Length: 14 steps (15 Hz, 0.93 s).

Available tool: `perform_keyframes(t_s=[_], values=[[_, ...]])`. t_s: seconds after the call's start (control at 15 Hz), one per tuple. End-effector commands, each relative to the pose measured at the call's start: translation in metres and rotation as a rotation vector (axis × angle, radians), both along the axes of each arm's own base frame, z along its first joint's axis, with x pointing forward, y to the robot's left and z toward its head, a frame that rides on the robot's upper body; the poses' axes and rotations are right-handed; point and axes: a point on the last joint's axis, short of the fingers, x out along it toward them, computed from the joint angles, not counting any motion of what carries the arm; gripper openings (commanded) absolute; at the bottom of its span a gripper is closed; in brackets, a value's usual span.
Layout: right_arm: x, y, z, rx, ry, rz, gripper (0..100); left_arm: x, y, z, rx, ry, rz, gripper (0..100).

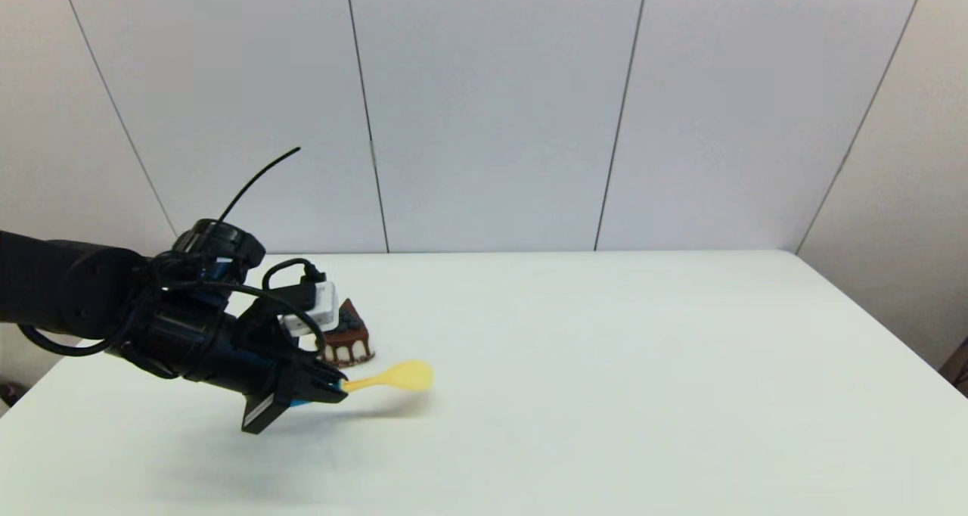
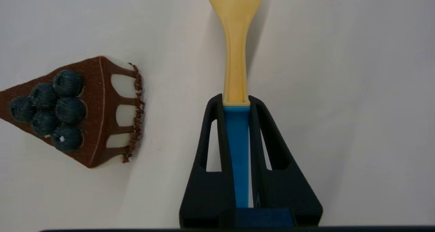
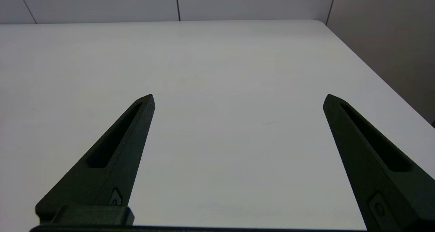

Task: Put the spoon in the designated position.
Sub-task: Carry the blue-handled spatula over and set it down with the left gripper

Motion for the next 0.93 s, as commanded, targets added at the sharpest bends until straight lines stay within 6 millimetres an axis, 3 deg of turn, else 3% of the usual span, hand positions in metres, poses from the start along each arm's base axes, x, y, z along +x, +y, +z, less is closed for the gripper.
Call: perform_keyframes(t_s=[0.07, 0.93], values=[[0.0, 0.0, 0.0, 0.0, 0.003, -0.001, 100, 0.005, 0.004, -0.005, 0.003, 0.017, 0.011, 0], [0.0, 0.0, 0.0, 0.0, 0.003, 0.0, 100, 0.012, 0.012, -0.017, 0.01, 0.058, 0.041, 0]])
